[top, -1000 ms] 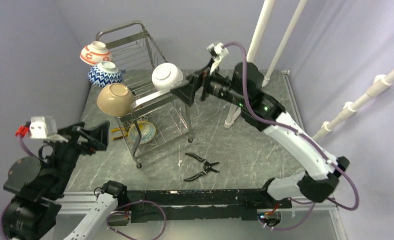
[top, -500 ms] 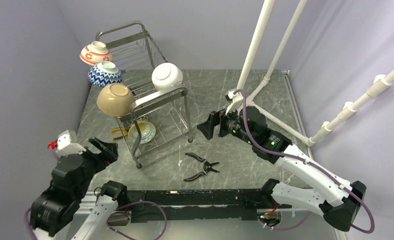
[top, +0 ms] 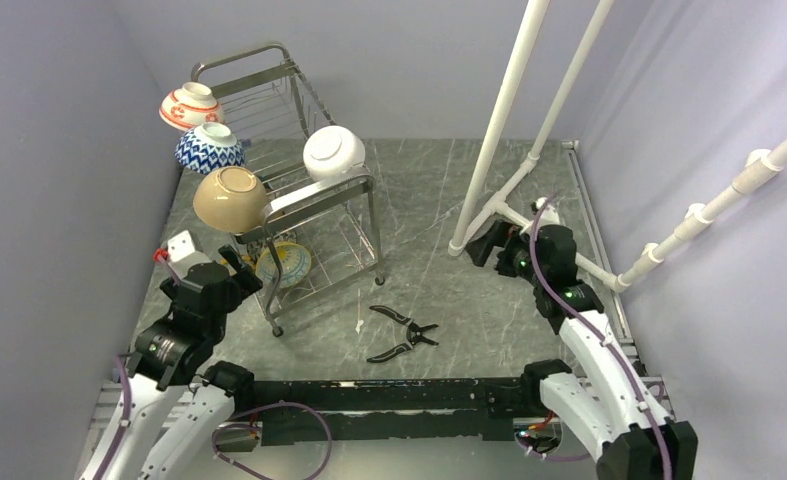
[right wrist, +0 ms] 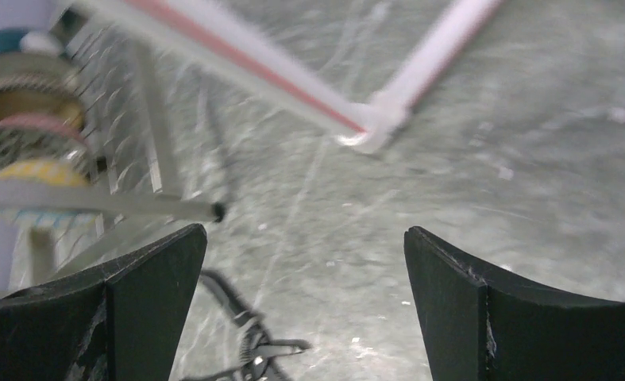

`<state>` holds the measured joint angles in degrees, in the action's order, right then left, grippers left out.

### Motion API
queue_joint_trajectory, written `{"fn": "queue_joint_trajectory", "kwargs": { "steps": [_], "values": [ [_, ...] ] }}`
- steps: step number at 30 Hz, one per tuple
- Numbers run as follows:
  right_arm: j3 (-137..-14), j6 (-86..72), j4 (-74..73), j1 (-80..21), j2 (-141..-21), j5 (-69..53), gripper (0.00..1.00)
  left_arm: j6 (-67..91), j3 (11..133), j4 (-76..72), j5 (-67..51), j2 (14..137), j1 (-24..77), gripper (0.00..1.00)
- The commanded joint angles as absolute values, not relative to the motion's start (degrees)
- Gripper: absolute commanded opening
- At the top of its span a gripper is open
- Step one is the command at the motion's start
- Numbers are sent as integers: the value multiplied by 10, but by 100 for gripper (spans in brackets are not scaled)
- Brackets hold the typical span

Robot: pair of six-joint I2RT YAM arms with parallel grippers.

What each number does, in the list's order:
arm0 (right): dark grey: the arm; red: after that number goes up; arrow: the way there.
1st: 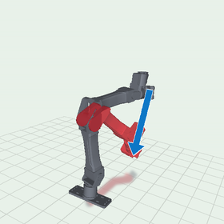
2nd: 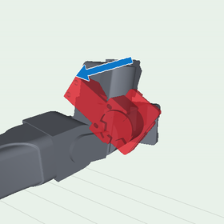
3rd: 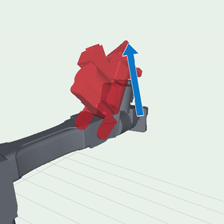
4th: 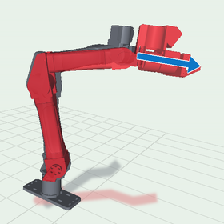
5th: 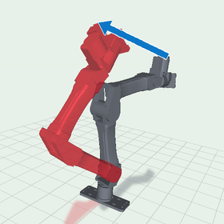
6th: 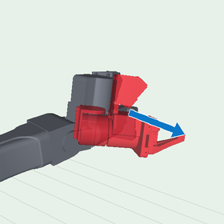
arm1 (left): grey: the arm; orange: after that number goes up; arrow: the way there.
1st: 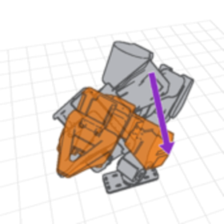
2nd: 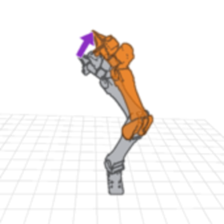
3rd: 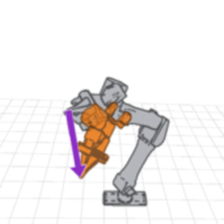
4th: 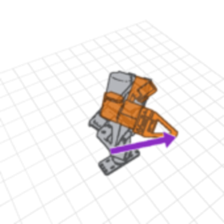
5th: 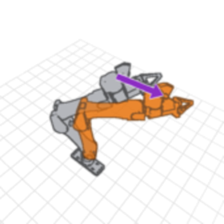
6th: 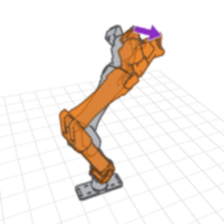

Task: Load the bowls into the dish rack
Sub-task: Reset both arms

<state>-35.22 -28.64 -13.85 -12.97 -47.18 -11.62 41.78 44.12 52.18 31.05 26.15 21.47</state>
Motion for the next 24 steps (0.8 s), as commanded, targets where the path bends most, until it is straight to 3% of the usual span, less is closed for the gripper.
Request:
{"fn": "queue_joint_trajectory", "kwargs": {
  "steps": [1, 8, 17, 24],
  "values": [
    [-298, -303, -88, -19, -449, -138, 99, 408, 409, 395, 388, 278, 215, 95],
    [-236, -293, -36, 69, -446, -53, 99, 392, 363, 317, 378, 303, 177, 95],
    [-183, -301, 23, 69, -425, 54, 99, 403, 325, 229, 151, 385, -70, 95],
    [-130, -350, 102, 69, -410, 196, 100, 421, 282, 119, 84, 458, -177, 95]
  ]
}}
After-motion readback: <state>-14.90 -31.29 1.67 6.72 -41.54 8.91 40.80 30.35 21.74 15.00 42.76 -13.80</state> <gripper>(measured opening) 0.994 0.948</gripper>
